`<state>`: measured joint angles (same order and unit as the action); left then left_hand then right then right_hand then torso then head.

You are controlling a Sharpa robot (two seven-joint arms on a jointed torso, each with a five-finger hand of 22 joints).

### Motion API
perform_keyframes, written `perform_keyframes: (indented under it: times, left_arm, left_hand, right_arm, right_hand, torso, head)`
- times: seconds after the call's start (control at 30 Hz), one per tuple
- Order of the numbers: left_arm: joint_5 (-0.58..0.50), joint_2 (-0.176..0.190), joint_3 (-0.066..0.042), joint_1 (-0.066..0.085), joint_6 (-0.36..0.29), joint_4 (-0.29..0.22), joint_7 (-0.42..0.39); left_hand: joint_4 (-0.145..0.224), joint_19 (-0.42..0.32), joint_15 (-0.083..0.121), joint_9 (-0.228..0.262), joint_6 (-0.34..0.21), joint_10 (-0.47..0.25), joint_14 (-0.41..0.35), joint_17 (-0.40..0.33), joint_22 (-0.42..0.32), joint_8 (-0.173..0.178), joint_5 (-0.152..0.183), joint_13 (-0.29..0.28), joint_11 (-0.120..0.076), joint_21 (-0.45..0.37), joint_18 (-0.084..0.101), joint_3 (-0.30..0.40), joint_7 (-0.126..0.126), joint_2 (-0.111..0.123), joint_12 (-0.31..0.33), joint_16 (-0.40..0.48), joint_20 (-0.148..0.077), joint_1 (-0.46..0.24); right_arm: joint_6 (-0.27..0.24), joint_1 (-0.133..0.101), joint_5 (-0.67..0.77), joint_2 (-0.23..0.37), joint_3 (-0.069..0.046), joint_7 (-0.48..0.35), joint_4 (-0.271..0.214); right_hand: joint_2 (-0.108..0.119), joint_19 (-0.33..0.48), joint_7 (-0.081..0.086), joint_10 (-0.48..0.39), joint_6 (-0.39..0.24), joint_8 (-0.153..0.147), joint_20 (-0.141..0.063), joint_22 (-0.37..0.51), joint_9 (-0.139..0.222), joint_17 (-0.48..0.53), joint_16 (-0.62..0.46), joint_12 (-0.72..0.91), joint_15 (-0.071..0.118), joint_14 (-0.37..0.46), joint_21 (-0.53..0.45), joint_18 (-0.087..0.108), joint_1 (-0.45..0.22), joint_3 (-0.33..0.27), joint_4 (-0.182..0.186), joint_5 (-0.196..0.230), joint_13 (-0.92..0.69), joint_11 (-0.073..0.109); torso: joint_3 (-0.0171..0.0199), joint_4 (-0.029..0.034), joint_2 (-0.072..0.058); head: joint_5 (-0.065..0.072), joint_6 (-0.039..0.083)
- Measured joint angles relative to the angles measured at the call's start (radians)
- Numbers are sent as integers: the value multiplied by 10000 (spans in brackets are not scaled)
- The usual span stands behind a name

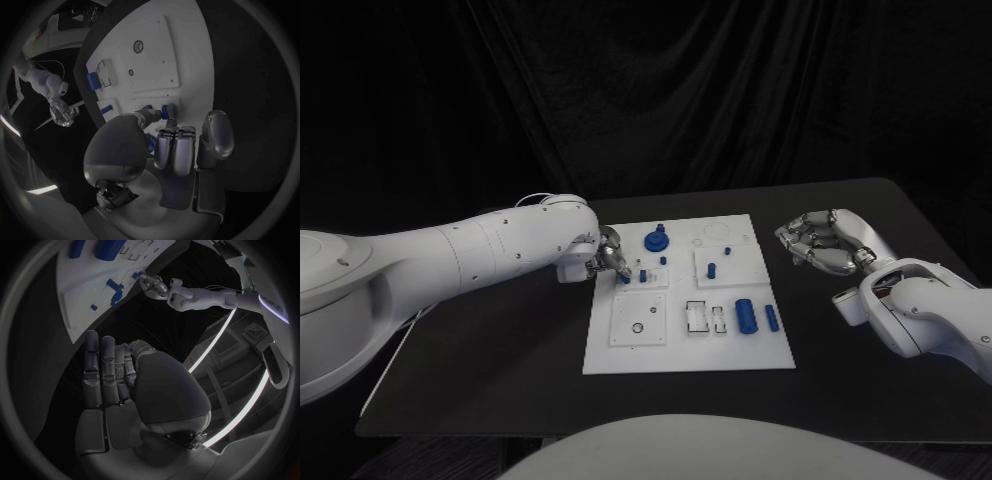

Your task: Assemble the parts on the task board

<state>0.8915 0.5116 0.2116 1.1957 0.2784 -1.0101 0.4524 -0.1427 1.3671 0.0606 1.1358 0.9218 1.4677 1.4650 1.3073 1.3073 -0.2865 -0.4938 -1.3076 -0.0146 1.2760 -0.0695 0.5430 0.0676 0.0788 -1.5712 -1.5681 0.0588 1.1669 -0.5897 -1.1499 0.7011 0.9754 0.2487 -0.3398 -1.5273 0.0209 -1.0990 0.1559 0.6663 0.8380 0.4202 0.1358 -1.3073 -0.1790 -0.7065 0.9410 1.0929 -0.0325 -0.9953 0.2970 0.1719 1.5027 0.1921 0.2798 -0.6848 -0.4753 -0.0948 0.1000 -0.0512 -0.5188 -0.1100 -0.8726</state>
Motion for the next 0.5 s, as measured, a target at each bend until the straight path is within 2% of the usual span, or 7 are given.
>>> perform_keyframes:
  times: [0.5]
  left_arm:
    - [30, -32, -32, -67, -51, 79, 21]
  left_hand:
    - [36, 0, -22, 6, 25, 0, 22, 0, 0, -1, 2, 0, 0, -42, 2, 15, -6, -48, 0, 0, 0, -58]
  right_arm:
    - [2, 0, 0, 8, -1, 2, -14]
  right_hand:
    - [0, 0, 0, 0, 0, 0, 0, -7, 0, 0, 0, 0, 0, 0, 0, 0, 0, 0, 0, 0, -1, 0]
  torso:
    - [0, -1, -2]
  head:
    - [-4, 0]
